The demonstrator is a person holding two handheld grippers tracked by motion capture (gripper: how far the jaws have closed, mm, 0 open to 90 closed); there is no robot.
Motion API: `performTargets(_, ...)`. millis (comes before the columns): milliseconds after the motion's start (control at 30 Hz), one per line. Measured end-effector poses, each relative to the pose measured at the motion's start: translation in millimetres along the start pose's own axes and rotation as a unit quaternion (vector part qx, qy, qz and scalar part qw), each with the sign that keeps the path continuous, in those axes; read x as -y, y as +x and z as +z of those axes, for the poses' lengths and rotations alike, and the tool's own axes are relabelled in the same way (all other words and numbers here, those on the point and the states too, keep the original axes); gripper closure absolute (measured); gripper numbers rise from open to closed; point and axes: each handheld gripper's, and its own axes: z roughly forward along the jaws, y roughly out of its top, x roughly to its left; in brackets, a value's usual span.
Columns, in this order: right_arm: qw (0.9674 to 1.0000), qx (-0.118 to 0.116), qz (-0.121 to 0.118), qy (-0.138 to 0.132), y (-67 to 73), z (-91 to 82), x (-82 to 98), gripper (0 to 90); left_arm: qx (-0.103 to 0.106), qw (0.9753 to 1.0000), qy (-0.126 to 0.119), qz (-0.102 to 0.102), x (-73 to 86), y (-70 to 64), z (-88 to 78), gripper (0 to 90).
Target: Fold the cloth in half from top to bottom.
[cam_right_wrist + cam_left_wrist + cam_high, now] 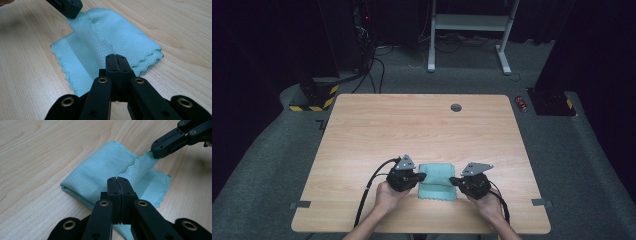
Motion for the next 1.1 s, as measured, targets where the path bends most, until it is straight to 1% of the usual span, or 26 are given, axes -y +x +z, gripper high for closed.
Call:
performTargets(67, 1.0, 0.001, 0.001, 0.002, 0.8, 0.9, 1.2, 90.0, 0.0, 1.0, 0.001, -0.002, 1.1, -0.4, 0.8, 89.1)
performTargets(100, 1.0, 0.0, 0.001, 0.003, 0.8, 1.2, 1.7, 90.0, -0.001, 1.0, 0.001, 0.001, 1.5, -0.2, 1.4, 89.2)
performTargets(133, 1.0, 0.0, 0.001, 0.002, 0.6, 1.4, 2.2, 90.0, 0.0, 1.0, 0.002, -0.002, 2.0, -1.0, 2.0, 89.2)
performTargets(433, 1.0, -0.002, 0.008, 0.005, 2.2, 4.2, 9.5, 90.0, 0.0, 1.0, 0.008, 0.0, 6.1, -3.6, 5.8, 89.1)
performTargets(500, 1.0, -0.004, 0.007, 0.006, 2.2, 5.3, 11.3, 90.0, 0.0, 0.9999, 0.01, 0.004, 7.0, -3.9, 6.5, 89.1)
performTargets(667, 0.9999, -0.005, 0.011, 0.007, 3.5, 6.2, 14.6, 90.0, -0.002, 0.9999, 0.012, 0.005, 9.4, -5.5, 7.7, 89.1)
performTargets(800, 0.9999, -0.006, 0.012, 0.008, 4.6, 7.1, 16.5, 90.0, -0.004, 0.9998, 0.015, 0.012, 9.8, -7.2, 7.8, 89.0)
performTargets(1100, 0.9998, -0.009, 0.015, 0.008, 5.0, 8.5, 19.9, 90.0, -0.004, 0.9996, 0.021, 0.016, 13.5, -9.7, 9.3, 89.0)
